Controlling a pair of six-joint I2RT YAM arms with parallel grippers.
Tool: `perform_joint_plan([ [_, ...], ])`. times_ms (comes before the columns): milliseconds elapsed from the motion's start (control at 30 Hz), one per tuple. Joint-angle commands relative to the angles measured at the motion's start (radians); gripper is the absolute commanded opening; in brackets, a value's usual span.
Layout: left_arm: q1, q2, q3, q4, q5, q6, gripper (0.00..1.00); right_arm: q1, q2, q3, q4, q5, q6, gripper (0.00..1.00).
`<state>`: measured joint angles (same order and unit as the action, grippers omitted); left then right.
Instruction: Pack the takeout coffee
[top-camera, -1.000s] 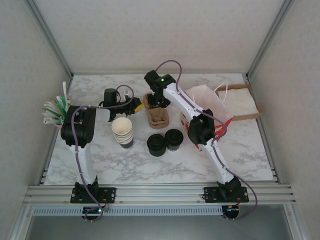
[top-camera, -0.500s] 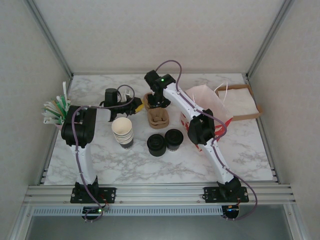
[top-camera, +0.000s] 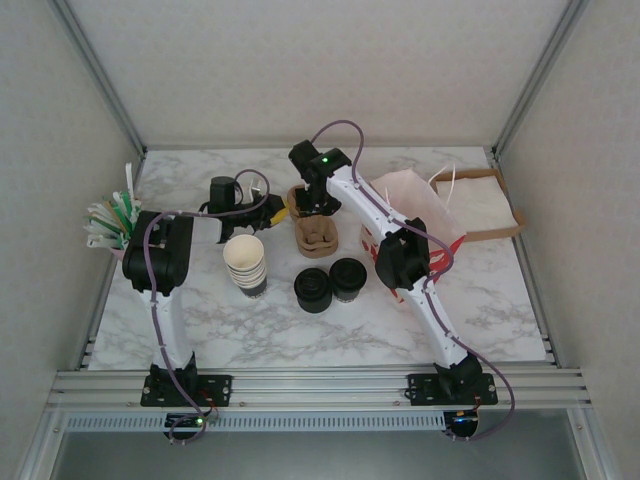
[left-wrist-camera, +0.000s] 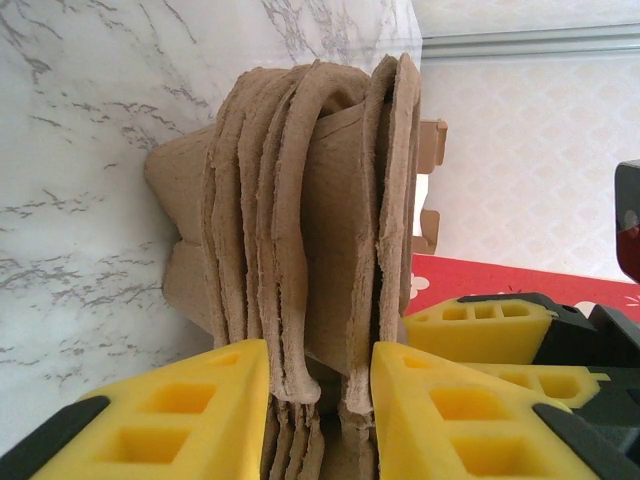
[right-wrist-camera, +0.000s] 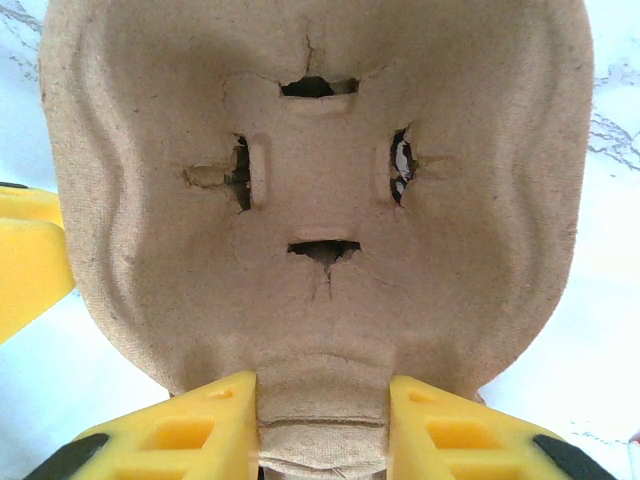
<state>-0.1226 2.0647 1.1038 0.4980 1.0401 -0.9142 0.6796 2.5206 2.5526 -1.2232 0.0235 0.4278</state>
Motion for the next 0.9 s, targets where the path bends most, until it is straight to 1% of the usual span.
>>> perform_joint_plan([
  [0,-0.011,0.024,-0.015,0.049,0.023,-0.001,0.33,0.01,-0.006,0.029,-0.004,-0.027,0.019,0.32],
  [400,-0.011,0.031,-0.046,0.088,0.017,-0.02,0.33,0.013,-0.004,0.027,0.006,-0.034,0.026,0.32],
  [867,-0.008,0.048,-0.049,0.056,-0.005,0.01,0.34,0.016,-0.038,-0.005,0.029,-0.019,0.022,0.32],
])
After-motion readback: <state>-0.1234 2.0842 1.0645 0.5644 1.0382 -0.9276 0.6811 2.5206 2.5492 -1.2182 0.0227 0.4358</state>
